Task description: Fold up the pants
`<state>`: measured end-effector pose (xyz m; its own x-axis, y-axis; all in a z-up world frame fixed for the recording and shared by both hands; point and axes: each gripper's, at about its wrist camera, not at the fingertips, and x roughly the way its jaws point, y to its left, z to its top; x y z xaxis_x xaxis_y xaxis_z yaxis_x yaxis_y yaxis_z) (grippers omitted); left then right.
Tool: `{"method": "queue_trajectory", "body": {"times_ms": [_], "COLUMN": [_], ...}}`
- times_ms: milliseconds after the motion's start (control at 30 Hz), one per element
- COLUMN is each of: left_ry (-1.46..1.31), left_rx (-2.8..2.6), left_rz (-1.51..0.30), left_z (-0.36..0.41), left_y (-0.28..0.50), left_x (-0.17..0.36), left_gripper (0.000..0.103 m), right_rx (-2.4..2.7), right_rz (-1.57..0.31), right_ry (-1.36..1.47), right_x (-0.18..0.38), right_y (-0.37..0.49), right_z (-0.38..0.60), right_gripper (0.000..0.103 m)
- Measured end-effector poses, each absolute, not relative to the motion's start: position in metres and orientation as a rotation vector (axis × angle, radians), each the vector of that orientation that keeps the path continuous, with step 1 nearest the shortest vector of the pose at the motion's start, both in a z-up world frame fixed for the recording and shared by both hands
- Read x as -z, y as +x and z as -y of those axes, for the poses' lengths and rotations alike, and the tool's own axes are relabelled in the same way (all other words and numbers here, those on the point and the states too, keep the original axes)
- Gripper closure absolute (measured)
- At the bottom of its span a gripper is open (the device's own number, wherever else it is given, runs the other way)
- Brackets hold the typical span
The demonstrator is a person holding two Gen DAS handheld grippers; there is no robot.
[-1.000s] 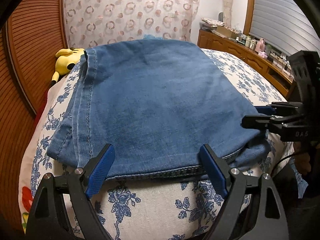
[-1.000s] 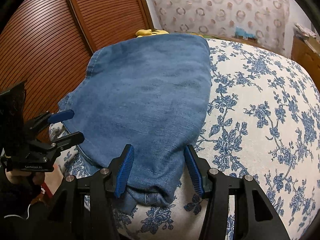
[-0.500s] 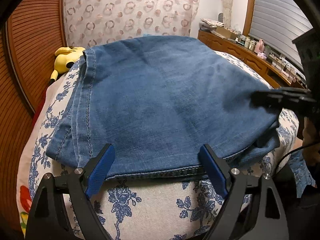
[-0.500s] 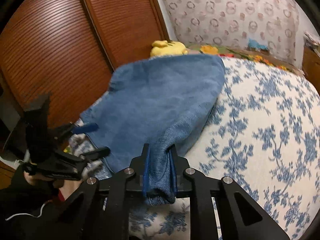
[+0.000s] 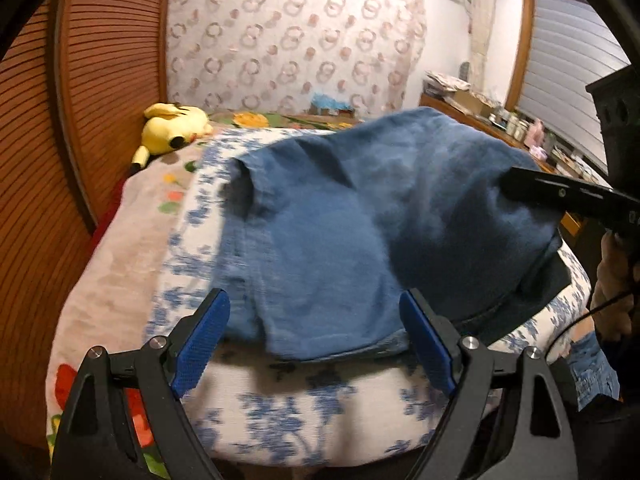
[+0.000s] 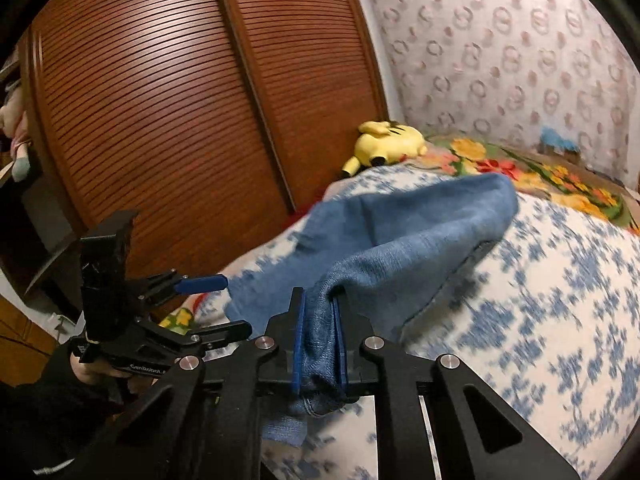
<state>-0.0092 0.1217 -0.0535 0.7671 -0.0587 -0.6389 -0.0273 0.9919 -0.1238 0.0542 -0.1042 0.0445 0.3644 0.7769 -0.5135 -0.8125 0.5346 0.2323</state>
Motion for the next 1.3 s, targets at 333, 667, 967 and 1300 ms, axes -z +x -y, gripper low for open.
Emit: {"method": "queue_trajectory", "body": {"times_ms": [333,667,967,1300], "left_ry": [-0.192,-0.218,-0.213,-0.199], "left_rx": [-0.109,-0.155,-0.152,-0.095], "left_rz": [-0.656,-0.648,-0.645,-0.585], "left_z": [-0.178,-0.197,-0.200,-0.179], "left_y": [-0.026,-0.041,-0.039,-0.034], "left_x": [0.047,0.054,0.053,0.024], "left_gripper": [0.016,0.016,0.016,0.016], "right_rx": [-1.142,-1.181,-1.211,-0.986], "right_rz": [-0.652,-0.746,-0.709,-0.578], "right_ry": [-0.106,-0.134,-0.091,-0.164], "right_x": [-0.027,0.009,-0.011,-0.040], "right_y": [0.066,0.100,0.110,0.150], "right_z": [0.030,-0.015,-0.014,0.029], "right_gripper": [0.091,0.091,0.063,0.051]}}
